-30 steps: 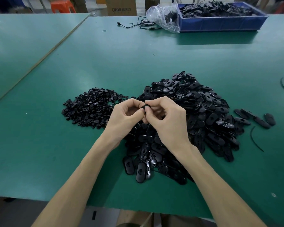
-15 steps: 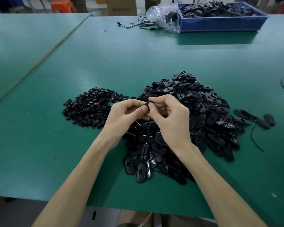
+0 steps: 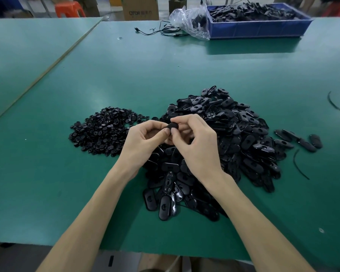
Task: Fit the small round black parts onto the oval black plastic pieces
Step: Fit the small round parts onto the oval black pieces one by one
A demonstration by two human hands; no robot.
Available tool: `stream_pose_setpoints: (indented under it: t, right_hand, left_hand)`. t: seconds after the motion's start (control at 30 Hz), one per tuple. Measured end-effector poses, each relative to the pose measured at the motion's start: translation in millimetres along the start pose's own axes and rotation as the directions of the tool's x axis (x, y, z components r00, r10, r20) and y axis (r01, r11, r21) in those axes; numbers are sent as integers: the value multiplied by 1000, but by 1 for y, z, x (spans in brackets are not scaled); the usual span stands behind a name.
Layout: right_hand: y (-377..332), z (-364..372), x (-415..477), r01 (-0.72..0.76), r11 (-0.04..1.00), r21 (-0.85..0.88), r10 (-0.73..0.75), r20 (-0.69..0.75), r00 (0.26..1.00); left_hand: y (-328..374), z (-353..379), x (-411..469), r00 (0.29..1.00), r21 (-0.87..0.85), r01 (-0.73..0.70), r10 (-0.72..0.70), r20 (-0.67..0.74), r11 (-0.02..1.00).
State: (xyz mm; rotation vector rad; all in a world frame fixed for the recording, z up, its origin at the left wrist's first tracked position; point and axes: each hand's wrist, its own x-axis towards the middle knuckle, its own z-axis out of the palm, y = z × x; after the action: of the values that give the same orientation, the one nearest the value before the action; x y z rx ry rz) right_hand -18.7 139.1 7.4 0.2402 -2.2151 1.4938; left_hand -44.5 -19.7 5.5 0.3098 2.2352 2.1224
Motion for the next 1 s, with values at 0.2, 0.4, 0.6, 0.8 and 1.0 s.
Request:
stream_pose_setpoints:
  t: [0.2, 0.4, 0.6, 0.8, 1.0]
  right_hand:
    - [-5, -8, 4, 94, 988, -122, -69, 200, 977]
    - [-9, -36, 9, 138, 943, -303, -106, 118, 987]
    - [23, -116, 16, -98, 881, -464, 17, -175, 984]
    - [71, -186, 7, -376, 706, -600, 205, -336, 919]
    - [88, -199, -2, -463, 622, -631, 303, -351, 886]
  left_hand:
    - [-2, -5, 3, 999, -29, 43, -43, 23, 999]
    - [3, -10, 3, 997, -86, -26, 20, -71, 996]
    - [-3, -37, 8, 886, 538, -26, 269, -378, 842]
    - [-13, -45, 10, 913, 821, 132, 253, -319, 556]
    - [-14, -42, 8, 916, 850, 185, 227, -330, 493]
